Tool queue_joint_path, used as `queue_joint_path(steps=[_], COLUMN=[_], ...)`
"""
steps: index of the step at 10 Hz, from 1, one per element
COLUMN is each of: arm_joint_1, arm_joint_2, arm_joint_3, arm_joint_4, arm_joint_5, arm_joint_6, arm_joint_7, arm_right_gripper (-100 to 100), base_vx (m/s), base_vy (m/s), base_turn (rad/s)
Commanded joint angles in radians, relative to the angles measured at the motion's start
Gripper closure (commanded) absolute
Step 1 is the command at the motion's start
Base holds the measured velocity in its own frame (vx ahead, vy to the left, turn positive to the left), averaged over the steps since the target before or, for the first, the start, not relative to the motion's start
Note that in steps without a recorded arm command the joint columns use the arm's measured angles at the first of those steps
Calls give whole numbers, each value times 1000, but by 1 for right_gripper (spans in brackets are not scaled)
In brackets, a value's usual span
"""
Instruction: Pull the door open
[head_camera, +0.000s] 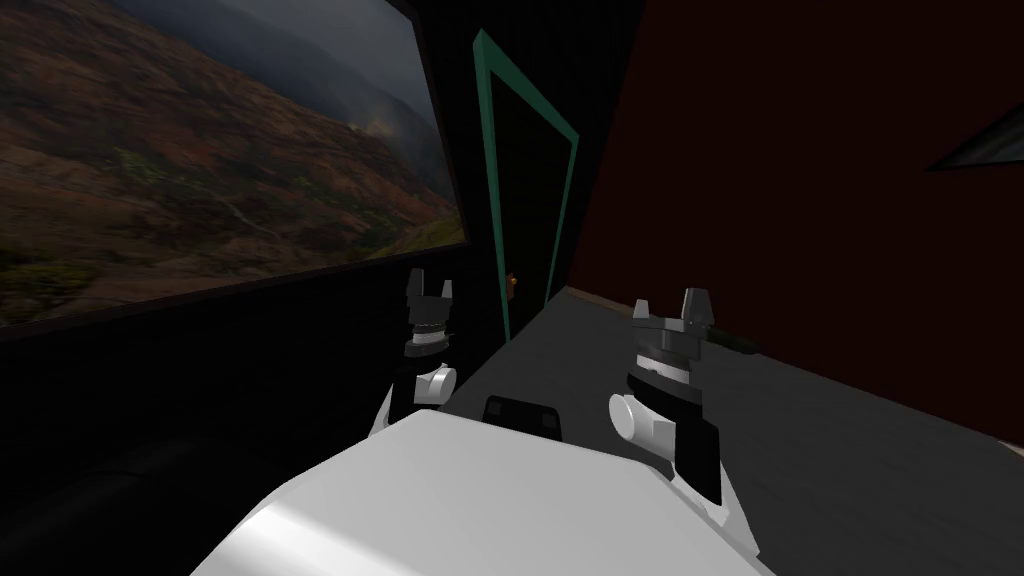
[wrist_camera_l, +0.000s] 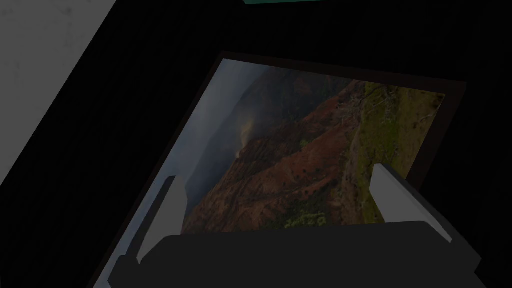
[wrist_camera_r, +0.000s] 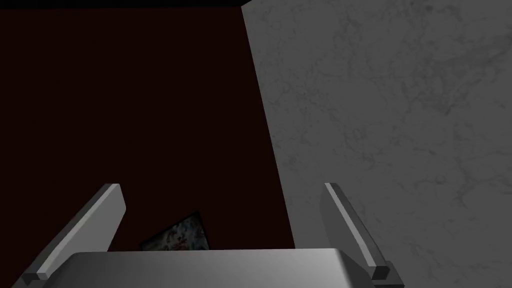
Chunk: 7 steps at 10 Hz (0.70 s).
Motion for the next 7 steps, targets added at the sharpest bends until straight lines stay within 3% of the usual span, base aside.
queue_joint_path(steps=[1, 7], arm_joint_1=[-17, -81], arm_joint_2=[-14, -60], arm_joint_3=[7, 33], arm_joint_4=[36, 172], arm_joint_5=[22, 106], arm_joint_6=[1, 3], arm_joint_7=[25, 118], arm_right_gripper=[-100, -100], base_vx=[98, 82], base_vy=[-70, -26], base_turn=[159, 126])
